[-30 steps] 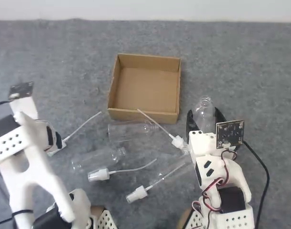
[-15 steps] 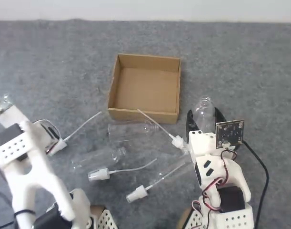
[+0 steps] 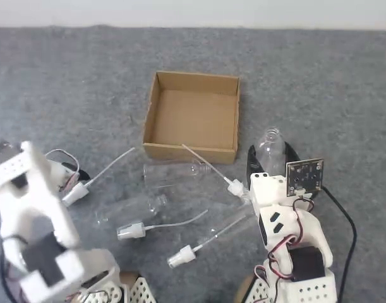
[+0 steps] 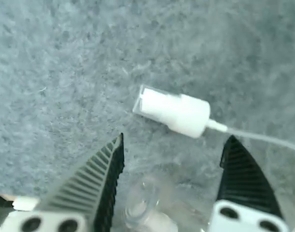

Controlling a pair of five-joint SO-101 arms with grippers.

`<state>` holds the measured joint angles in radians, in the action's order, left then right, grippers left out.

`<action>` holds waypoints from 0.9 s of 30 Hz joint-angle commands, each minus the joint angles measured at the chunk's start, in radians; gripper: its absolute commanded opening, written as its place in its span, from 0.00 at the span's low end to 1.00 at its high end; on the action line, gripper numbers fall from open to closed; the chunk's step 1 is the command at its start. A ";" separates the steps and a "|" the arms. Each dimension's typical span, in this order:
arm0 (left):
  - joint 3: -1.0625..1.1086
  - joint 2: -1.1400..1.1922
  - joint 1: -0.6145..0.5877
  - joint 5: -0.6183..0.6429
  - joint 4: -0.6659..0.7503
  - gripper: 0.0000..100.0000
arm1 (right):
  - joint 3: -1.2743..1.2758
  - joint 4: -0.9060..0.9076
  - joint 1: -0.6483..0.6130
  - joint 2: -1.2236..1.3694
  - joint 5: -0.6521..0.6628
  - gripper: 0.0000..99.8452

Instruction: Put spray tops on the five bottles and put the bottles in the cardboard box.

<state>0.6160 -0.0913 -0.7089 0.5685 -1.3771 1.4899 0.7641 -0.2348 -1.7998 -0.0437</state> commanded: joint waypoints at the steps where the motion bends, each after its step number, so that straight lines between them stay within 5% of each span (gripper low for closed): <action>1: -0.111 0.087 0.003 0.057 -0.002 0.30 | -0.005 -0.025 0.007 -0.015 0.000 0.12; 12: -0.025 0.161 0.003 0.161 0.284 0.30 | -0.005 -0.025 0.007 -0.015 0.000 0.12; 22: -0.028 0.160 0.009 0.160 0.348 0.06 | -0.005 -0.025 0.007 -0.015 0.000 0.12; 27: -0.047 0.157 0.015 0.160 0.295 0.06 | -0.005 -0.025 0.007 -0.015 0.000 0.12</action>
<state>0.6022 0.0790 -0.7058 0.7188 -1.0503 1.4899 0.7641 -0.2348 -1.7998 -0.0437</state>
